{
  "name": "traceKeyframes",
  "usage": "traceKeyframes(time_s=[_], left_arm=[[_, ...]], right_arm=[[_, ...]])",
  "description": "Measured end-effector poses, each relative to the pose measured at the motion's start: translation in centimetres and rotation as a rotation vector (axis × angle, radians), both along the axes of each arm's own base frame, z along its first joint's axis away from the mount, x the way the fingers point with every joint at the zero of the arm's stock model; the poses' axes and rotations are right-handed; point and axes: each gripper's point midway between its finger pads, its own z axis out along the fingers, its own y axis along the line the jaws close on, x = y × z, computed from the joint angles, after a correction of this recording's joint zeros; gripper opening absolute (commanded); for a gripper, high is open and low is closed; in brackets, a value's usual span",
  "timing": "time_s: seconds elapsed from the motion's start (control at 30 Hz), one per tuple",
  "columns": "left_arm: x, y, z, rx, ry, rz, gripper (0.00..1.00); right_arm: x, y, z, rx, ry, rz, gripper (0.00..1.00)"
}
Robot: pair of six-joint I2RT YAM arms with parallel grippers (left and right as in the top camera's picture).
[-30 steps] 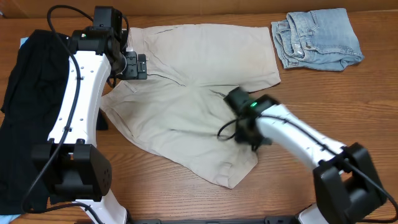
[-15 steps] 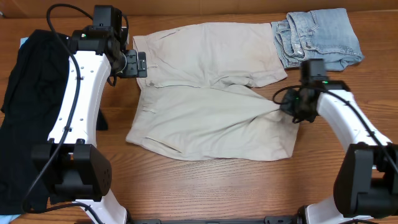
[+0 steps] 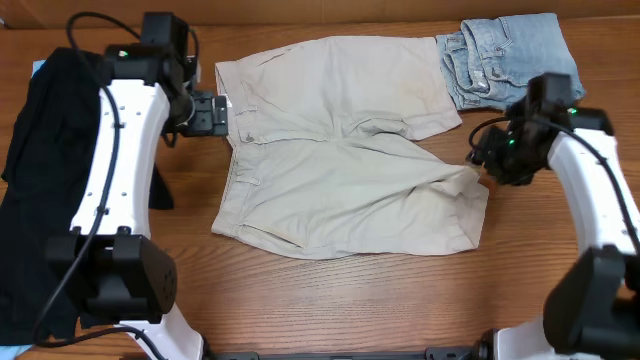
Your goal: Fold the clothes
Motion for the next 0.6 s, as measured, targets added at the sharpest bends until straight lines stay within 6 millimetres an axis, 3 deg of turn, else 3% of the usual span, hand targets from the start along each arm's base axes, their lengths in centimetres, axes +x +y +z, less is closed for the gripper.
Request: traceKeyframes(time_s=[0.1,0.17,0.2,0.3,0.37,0.47,0.53,0.6], left_arm=[[-0.8,0.4,2.1,-0.006,-0.028,0.019,1.00],[-1.6,0.5,4.0,-0.009,-0.071,0.034,1.00],[-1.9,0.5,5.0,-0.011,-0.095,0.037,1.00],[-2.8,0.0,8.6,-0.038,-0.205,0.035,1.00],[-2.3,-1.0,10.7,-0.079,-0.301,0.013,1.00],[0.3,-3.2,12.8,-0.138,-0.443,-0.048,1.00],[2.7,-4.8,12.6,-0.168,-0.501,-0.090,1.00],[4.6,-6.1,10.8,-0.193,-0.497,-0.120,0.99]], right_arm=[[-0.5,0.3,4.3,-0.005,-0.093,0.008,0.52],[-1.5,0.6,7.4,-0.010,-0.168,0.011,0.58],[-2.3,0.8,8.9,-0.013,-0.207,0.014,0.63],[-4.5,1.3,12.7,-0.018,-0.307,0.011,0.91],[-5.8,1.5,14.1,-0.021,-0.345,0.012,1.00],[-6.7,1.6,14.8,-0.023,-0.358,0.020,1.00],[-6.8,1.7,14.6,-0.021,-0.349,0.019,1.00],[-6.5,1.8,14.2,-0.008,-0.331,0.023,1.00]])
